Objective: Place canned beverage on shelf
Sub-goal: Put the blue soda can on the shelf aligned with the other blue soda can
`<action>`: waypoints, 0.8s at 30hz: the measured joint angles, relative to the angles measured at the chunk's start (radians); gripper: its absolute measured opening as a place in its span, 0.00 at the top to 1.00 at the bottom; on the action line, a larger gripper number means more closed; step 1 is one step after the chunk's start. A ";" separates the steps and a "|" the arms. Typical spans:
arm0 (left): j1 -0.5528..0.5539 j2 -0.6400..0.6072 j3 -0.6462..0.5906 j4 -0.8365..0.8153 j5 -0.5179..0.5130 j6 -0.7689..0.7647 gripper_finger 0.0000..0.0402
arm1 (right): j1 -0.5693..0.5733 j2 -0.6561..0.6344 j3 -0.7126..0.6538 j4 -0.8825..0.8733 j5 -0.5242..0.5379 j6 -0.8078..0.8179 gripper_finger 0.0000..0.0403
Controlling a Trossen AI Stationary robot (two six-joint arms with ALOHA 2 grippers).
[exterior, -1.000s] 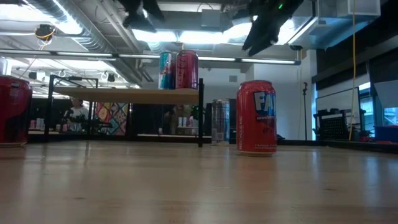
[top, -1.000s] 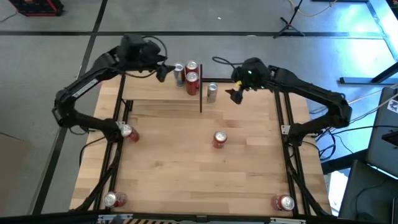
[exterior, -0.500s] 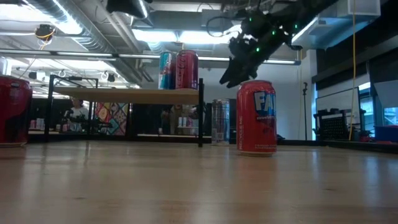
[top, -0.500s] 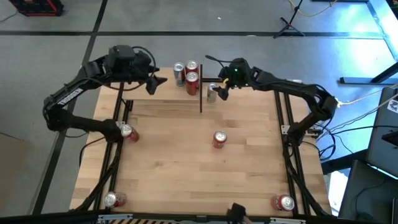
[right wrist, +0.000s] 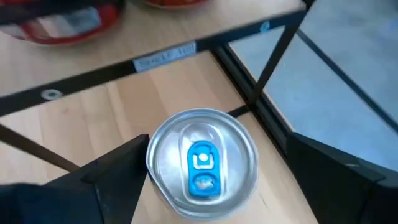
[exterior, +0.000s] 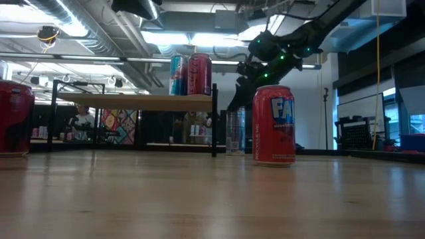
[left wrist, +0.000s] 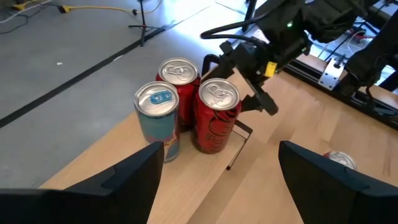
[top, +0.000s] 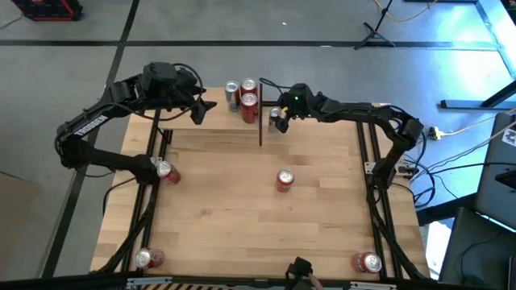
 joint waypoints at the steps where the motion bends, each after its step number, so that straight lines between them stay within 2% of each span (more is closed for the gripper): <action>1: 0.000 0.000 0.000 0.000 0.000 0.000 0.24 | 0.000 0.008 0.000 0.002 0.004 0.004 0.10; 6: 0.000 0.000 0.000 0.006 0.000 -0.004 0.24 | 0.001 0.035 0.000 -0.005 -0.007 0.005 0.10; 9: 0.000 0.000 0.000 0.007 0.000 -0.004 0.24 | 0.001 0.035 0.000 -0.008 -0.008 0.006 0.15; 11: 0.000 0.000 0.000 0.007 0.001 -0.005 0.24 | 0.001 0.035 0.000 -0.019 -0.009 0.006 0.23; 16: 0.000 0.000 0.000 0.008 0.004 -0.007 0.24 | 0.001 0.017 0.000 -0.039 -0.044 0.001 0.52; 21: -0.017 0.000 0.000 0.007 0.027 -0.005 0.24 | 0.000 -0.092 0.026 -0.154 -0.115 -0.027 0.52; 24: -0.034 0.000 0.000 0.008 0.028 0.001 0.24 | 0.000 -0.173 0.068 -0.280 -0.227 -0.047 0.52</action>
